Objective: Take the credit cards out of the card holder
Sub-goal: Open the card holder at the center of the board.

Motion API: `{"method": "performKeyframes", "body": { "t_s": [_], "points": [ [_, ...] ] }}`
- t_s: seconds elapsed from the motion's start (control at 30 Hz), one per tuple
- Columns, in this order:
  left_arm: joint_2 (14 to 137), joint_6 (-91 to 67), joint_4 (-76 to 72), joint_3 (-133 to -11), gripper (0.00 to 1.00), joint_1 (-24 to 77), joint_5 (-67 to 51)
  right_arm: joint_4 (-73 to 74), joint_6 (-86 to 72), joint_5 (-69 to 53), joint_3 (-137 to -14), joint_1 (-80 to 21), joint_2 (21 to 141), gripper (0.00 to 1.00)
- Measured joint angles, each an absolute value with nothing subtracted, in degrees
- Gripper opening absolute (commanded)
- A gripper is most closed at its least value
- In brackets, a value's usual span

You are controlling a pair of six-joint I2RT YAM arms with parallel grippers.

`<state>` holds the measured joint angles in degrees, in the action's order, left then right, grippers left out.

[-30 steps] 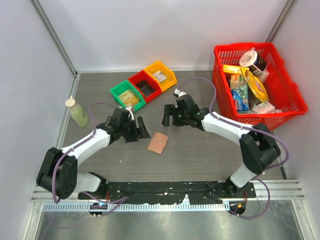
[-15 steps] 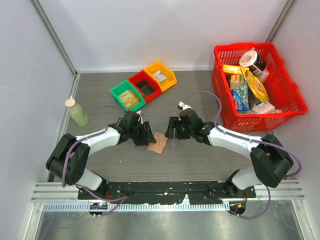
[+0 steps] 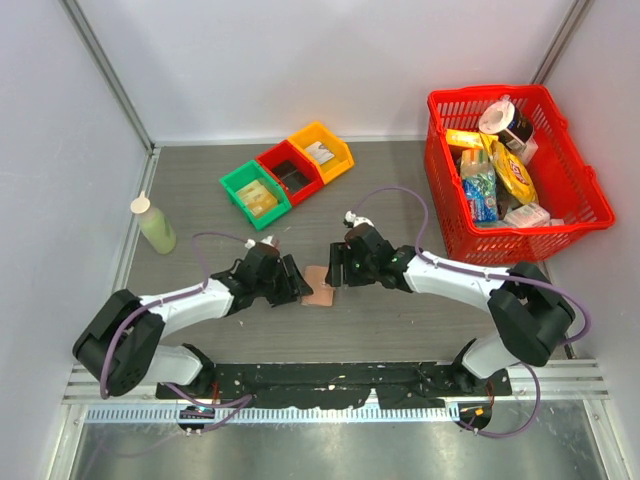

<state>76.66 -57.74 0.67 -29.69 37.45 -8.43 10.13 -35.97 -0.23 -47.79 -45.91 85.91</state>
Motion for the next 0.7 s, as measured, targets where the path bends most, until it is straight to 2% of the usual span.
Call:
{"method": "performKeyframes", "body": {
  "t_s": [0.2, 0.5, 0.67, 0.7],
  "points": [
    [76.99, -58.06, 0.30, -30.35, 0.57, 37.43, -3.90, 12.14, -34.02, 0.99, -50.78, -46.09, 86.61, 0.65],
    [83.66, -56.73, -0.49, -35.44, 0.52, 37.43, -4.25, 14.61, -32.40, 1.72, -53.32, -47.92, 89.49, 0.60],
    [83.68, -56.53, -1.23, -34.46, 0.32, 37.43, -4.38, 15.84, -32.01, 1.89, -54.78, -49.56, 92.40, 0.59],
    [83.68, -56.73, -1.61, -34.13, 0.30, 37.43, -4.36, 15.92, -32.01, 1.96, -55.24, -49.82, 93.14, 0.58]
  ]
}}
